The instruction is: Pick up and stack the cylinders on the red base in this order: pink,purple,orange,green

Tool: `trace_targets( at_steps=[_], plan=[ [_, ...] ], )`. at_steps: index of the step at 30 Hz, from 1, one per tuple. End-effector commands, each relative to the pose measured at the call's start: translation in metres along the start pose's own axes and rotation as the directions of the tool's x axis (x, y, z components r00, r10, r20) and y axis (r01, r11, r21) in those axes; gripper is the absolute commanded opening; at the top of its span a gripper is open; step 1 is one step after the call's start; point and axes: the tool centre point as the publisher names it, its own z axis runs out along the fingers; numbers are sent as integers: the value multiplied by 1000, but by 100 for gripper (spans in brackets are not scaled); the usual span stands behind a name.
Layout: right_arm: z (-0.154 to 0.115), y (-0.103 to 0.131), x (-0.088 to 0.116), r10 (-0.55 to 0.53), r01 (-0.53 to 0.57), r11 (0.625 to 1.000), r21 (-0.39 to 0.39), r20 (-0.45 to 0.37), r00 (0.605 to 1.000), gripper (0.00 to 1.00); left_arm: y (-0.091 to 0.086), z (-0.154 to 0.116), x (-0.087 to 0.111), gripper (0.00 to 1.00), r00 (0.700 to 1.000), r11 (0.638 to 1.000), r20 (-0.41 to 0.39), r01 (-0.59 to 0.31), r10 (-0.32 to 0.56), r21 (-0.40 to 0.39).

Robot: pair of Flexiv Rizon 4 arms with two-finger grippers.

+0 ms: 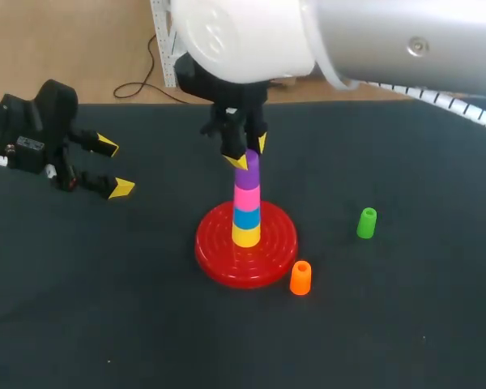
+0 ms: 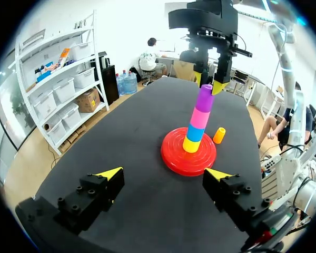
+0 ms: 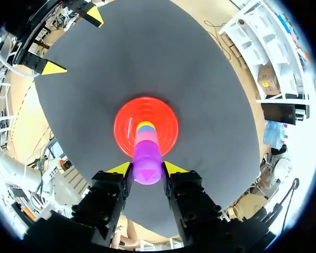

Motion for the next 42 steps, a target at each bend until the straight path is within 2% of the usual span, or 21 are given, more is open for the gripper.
trace_targets(
  at_steps=[1, 2, 3, 13, 21, 26, 31, 33, 37, 42],
  plan=[
    [6, 1, 3, -2, 2, 1000, 18, 24, 1000, 31, 1, 1, -1, 100, 1000, 1000, -6, 1, -1, 1],
    [2, 2, 3, -7, 6, 1000, 27, 34, 999, 80, 1, 1, -1, 100, 1000, 1000, -6, 1, -1, 1],
    [-2, 1, 3, -7, 6, 999, 32, 41, 999, 100, 1, 1, -1, 100, 1000, 1000, -6, 1, -1, 1],
    [-42, -1, 16, -45, 32, 991, 128, 107, 993, 100, 1, 1, -1, 100, 1000, 1000, -6, 1, -1, 1],
    [-51, -3, 47, -34, 19, 990, 139, 107, 994, 100, 1, 1, -1, 100, 1000, 1000, -6, 1, -1, 1],
    [-36, 5, 75, -24, 12, 991, 136, 85, 996, 100, 1, 1, -1, 100, 1000, 1000, -6, 1, -1, 1],
    [-8, 14, 101, -28, 23, 990, 137, 38, 999, 100, 1, 1, -1, 100, 1000, 1000, -6, 1, -1, 1],
    [4, 17, 108, -33, 29, 987, 160, 19, 999, 100, 1, 1, -1, 100, 1000, 1000, -6, 1, -1, 1],
    [31, 19, 122, -12, 16, 991, 134, -24, 1000, 100, 1, 1, -1, 100, 1000, 1000, -6, 1, -1, 1],
    [55, 22, 128, 11, -7, 992, 123, -31, 999, 100, 1, 1, -1, 100, 1000, 1000, -6, 1, -1, 1]
  ],
)
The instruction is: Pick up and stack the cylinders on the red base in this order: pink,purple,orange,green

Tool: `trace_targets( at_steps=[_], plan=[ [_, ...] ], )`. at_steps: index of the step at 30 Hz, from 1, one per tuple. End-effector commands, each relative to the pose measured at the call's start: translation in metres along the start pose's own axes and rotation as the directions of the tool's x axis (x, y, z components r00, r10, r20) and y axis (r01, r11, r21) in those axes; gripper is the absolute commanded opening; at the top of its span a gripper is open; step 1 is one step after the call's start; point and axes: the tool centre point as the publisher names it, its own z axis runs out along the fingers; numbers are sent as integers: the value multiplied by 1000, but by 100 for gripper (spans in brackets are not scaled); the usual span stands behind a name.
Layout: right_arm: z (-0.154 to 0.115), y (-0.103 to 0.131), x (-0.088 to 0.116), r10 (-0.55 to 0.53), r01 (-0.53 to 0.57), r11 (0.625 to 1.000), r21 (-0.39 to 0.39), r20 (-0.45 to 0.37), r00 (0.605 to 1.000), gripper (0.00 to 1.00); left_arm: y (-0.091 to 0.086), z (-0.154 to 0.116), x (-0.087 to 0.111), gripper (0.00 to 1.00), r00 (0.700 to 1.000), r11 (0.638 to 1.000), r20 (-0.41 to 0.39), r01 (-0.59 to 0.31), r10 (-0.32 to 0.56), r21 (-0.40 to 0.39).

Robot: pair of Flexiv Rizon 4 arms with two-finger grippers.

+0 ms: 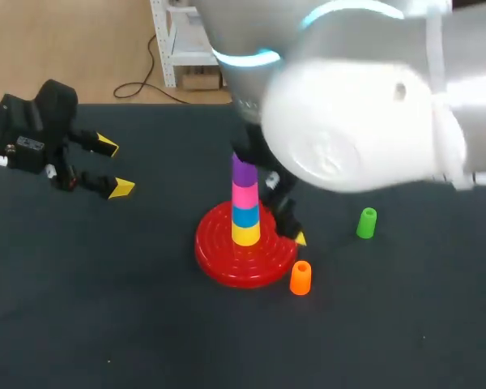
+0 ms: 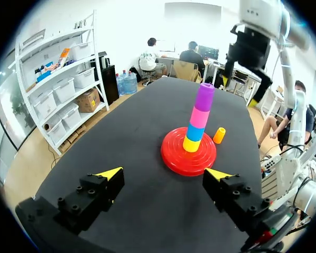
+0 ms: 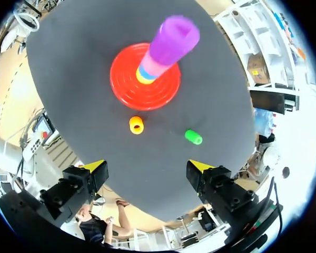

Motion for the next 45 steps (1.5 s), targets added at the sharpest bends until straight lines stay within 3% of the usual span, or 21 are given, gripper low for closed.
trace_targets(
  at_steps=[1, 19, 25, 28, 32, 45],
  plan=[
    [26, 5, 4, -9, 9, 1000, 9, 45, 999, 100, 1, 1, -1, 100, 1000, 1000, -6, 1, -1, 1],
    [26, 5, 4, -9, 9, 1000, 9, 45, 999, 100, 1, 1, -1, 100, 1000, 1000, -6, 1, -1, 1],
    [17, 8, 27, 1, 11, 999, -45, 272, 962, 100, 1, 1, -1, 100, 1000, 1000, -6, 1, -1, 1],
    [26, 12, 31, -1, 10, 1000, -27, 304, 953, 100, 1, 1, -1, 100, 1000, 1000, -6, 1, -1, 1],
    [42, 17, 33, -16, 24, 999, -24, 312, 950, 100, 1, 1, -1, 100, 1000, 1000, -6, 1, -1, 1],
    [86, 27, 32, -42, 48, 999, -22, 223, 974, 100, 1, 1, -1, 100, 1000, 1000, -6, 1, -1, 1]
  ],
)
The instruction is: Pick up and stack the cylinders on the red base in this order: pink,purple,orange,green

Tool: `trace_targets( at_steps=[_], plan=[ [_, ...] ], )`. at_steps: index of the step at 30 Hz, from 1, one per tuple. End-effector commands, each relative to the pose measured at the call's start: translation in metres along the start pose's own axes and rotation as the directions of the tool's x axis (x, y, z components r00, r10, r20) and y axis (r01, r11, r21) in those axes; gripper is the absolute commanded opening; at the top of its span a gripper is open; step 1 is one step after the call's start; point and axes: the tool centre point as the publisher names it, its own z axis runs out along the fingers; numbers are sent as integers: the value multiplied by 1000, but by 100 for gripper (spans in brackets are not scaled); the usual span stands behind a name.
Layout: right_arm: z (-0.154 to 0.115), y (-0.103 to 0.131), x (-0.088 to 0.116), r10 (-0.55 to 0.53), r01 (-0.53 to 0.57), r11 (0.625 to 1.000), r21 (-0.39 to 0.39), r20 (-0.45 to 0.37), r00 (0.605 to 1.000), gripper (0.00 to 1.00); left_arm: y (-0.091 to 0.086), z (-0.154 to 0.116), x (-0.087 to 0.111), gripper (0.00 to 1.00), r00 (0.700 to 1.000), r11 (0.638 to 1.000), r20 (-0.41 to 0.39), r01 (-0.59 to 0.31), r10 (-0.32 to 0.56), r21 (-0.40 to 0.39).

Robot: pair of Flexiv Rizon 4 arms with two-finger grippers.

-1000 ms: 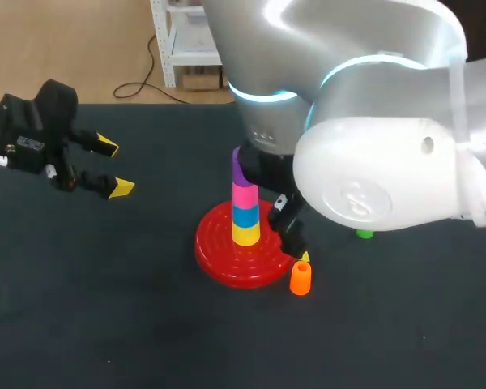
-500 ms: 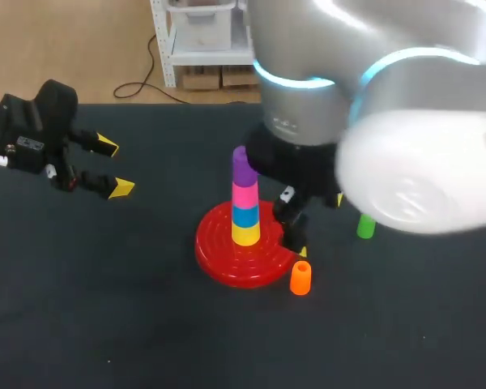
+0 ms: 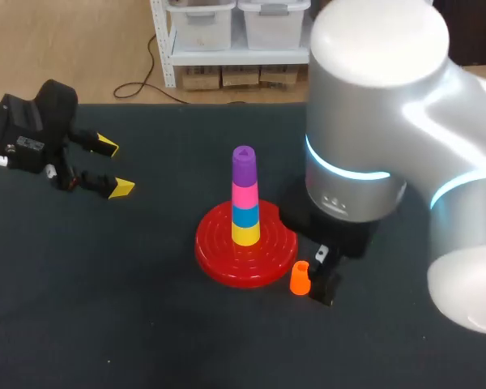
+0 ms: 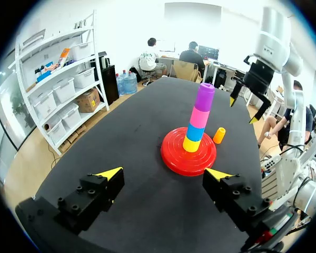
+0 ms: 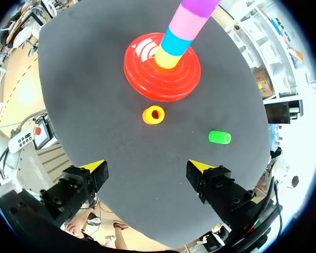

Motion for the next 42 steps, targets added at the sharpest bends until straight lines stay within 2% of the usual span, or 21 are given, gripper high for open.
trace_targets(
  at_steps=[1, 7, 23, 29, 42],
  plan=[
    [15, -1, -2, 3, -3, 1000, -14, -11, 1000, 100, 1, 1, -1, 100, 1000, 1000, -6, 1, -1, 1],
    [27, -2, -6, 12, -14, 999, -45, -39, 999, 100, 1, 1, -1, 100, 1000, 1000, -6, 1, -1, 1],
    [40, -1, -31, 3, -5, 998, -62, -21, 1000, 100, 1, 1, -1, 100, 1000, 1000, -6, 1, -1, 1],
    [52, -1, -36, 19, -23, 996, -87, -48, 999, 100, 1, 1, -1, 100, 1000, 1000, -6, 1, -1, 1],
    [53, -11, -49, 45, -51, 993, -108, -53, 998, 100, 1, 1, -1, 100, 1000, 1000, -6, 1, -1, 1]
  ],
)
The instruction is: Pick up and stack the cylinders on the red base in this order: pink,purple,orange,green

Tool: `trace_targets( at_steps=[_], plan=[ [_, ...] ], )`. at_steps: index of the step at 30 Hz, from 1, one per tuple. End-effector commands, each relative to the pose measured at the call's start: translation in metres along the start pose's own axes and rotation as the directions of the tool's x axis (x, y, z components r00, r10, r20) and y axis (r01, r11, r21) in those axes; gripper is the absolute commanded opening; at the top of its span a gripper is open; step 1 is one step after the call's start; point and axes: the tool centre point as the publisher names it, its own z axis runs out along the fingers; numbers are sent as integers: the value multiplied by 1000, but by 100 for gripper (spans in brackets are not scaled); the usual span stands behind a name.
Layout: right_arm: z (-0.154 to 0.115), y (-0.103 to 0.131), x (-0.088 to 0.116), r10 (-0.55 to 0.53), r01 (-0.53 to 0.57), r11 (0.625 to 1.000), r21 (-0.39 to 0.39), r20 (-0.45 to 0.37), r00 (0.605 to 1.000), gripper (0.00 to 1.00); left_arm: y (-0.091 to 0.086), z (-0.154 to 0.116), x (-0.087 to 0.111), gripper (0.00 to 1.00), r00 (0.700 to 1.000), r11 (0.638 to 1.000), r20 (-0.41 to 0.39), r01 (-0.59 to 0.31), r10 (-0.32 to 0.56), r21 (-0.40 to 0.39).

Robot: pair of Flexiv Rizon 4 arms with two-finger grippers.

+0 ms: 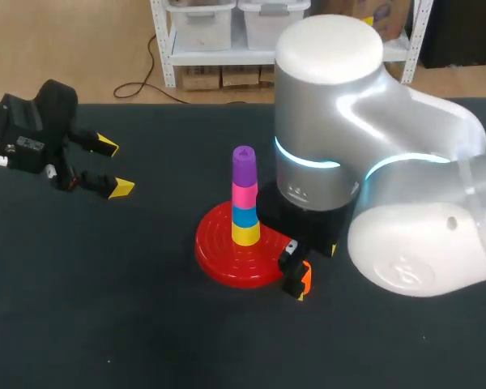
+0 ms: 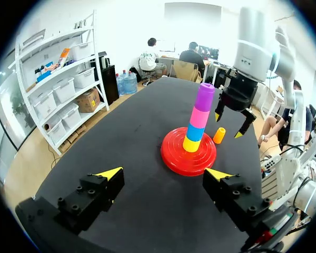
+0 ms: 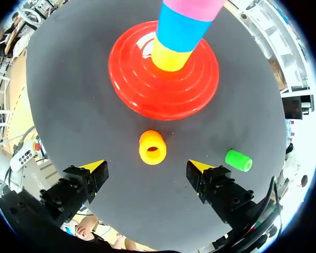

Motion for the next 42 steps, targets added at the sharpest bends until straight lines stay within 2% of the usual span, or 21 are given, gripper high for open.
trace_targets(
  at_steps=[1, 5, 20, 32, 42],
  plan=[
    [-1, -3, -5, 4, -4, 1000, -7, -2, 1000, 100, 1, 1, -1, 100, 1000, 1000, -6, 1, -1, 1],
    [-6, -4, -6, 14, -13, 1000, -5, 34, 999, 100, 1, 1, -1, 100, 1000, 1000, -6, 1, -1, 1],
    [-5, -3, -3, 15, -15, 1000, -10, 35, 999, 100, 1, 1, -1, 100, 1000, 1000, -6, 1, -1, 1],
    [-9, -4, -7, 5, -5, 1000, 5, 74, 997, 100, 1, 1, -1, 100, 1000, 1000, -6, 1, -1, 1],
    [-1, -1, -6, -2, 1, 1000, 9, 70, 998, 100, 1, 1, -1, 100, 1000, 1000, -6, 1, -1, 1]
  ],
)
